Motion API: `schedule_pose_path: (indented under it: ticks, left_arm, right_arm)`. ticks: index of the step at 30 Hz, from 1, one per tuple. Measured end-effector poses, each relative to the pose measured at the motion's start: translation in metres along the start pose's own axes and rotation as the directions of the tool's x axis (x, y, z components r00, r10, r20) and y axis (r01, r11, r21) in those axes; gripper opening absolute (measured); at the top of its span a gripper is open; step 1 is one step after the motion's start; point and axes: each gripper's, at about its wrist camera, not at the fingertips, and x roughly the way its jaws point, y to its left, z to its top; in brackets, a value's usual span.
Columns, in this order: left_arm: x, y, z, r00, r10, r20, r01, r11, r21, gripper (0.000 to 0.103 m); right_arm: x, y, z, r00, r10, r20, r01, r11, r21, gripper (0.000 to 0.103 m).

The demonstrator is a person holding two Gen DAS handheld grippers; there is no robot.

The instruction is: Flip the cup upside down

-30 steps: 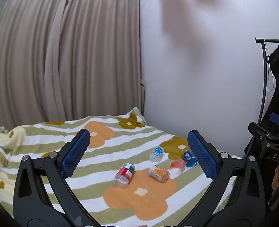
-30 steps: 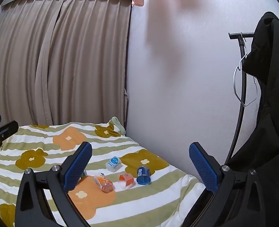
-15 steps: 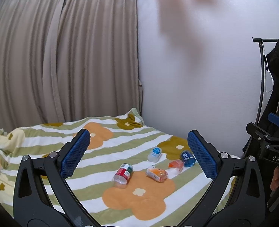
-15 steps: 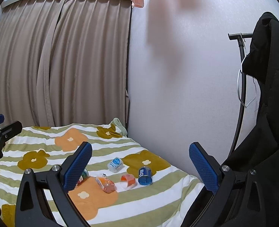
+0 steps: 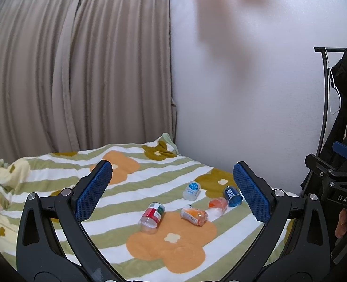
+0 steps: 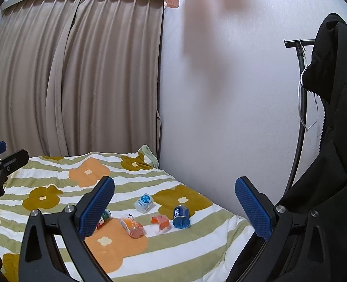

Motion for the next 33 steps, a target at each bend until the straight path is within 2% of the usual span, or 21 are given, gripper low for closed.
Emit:
schedule_pose_path:
  ticks: [21,33]
  left_arm:
    - [0.005,0.004,0.0,1.0,-0.001,-0.031,0.001,1.0,-0.005,0.103]
    - [0.01,0.018,-0.007,0.998,0.008,-0.067,-0.01,0.999,-0.037,0.103]
  right_arm:
    - [-0.006,-0.001,-0.003,1.0,0.01,-0.001,-0.01,1.0,-0.007,0.103]
    - [-0.006,-0.005,-0.003,1.0,0.019,-0.016,-0.019,1.0,-0.008,0.103]
